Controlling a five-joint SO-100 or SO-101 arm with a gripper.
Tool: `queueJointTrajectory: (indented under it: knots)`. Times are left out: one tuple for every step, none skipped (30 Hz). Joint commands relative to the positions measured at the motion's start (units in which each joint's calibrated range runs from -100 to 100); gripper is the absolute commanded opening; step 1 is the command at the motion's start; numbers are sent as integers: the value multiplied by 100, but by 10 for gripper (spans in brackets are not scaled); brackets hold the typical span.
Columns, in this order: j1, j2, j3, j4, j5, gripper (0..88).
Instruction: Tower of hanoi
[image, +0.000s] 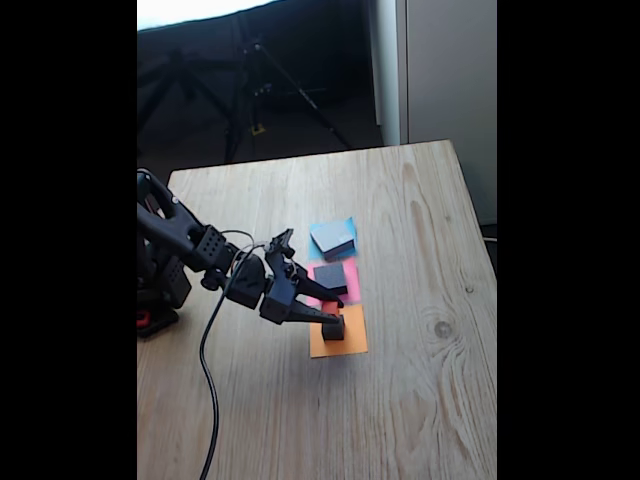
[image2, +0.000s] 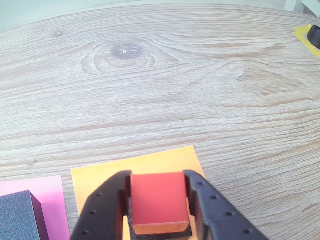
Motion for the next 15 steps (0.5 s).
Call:
queueJointTrajectory:
  knots:
    - [-46, 4, 31, -326, 87, 4]
    - [-46, 4, 41, -334, 87, 4]
    - [-46, 11, 59, -351, 87, 4]
    - [-46, 11, 77, -351, 87, 4]
    - [-55, 11, 104, -359, 87, 4]
    - [-55, 11, 113, -367, 87, 4]
    - [-55, 19, 122, -375, 87, 4]
    - [-55, 27, 131, -391, 87, 5]
    - [-55, 34, 131, -399, 87, 6]
    - [-55, 34, 131, -399, 87, 7]
    - [-55, 42, 131, -407, 87, 8]
    - [-55, 42, 131, -415, 87, 9]
    - [-55, 49, 122, -415, 87, 11]
    - [-55, 57, 113, -415, 87, 11]
    - [-55, 72, 104, -415, 87, 11]
